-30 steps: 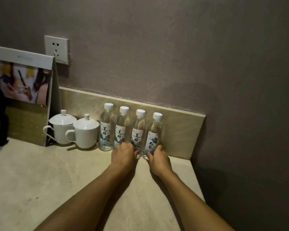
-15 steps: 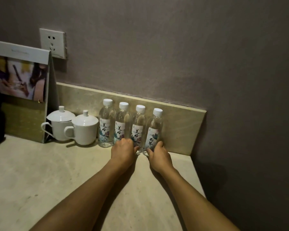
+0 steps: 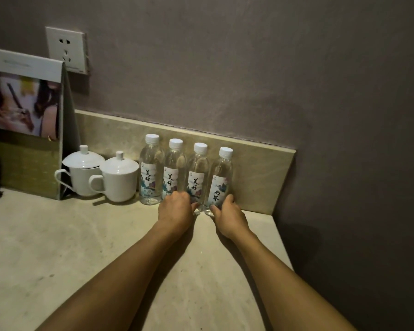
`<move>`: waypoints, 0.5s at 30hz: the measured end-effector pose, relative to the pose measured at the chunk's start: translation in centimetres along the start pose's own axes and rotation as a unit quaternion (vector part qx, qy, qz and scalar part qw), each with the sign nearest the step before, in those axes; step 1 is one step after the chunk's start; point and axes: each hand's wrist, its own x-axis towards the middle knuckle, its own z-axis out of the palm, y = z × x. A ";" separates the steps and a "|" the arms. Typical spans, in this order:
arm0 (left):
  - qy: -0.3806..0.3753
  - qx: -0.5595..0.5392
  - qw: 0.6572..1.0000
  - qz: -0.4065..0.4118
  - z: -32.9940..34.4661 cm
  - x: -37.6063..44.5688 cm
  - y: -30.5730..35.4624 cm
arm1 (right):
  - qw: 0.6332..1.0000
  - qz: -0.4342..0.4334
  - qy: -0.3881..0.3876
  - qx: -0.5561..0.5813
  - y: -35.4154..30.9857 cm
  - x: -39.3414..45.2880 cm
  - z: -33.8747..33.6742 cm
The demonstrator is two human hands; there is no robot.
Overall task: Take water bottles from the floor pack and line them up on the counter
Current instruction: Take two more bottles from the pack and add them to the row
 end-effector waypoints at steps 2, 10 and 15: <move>-0.001 -0.006 1.000 0.001 0.1 0.0 -0.1 | 1.000 -0.003 0.000 -0.005 0.0 0.0 0.0; -0.008 -0.009 1.000 0.003 -0.3 -0.1 -0.1 | 1.000 0.004 0.002 -0.007 -0.1 0.0 0.0; -0.017 -0.027 0.999 -0.004 -0.4 -0.2 -0.2 | 1.000 0.010 0.008 -0.005 -0.4 -0.1 0.0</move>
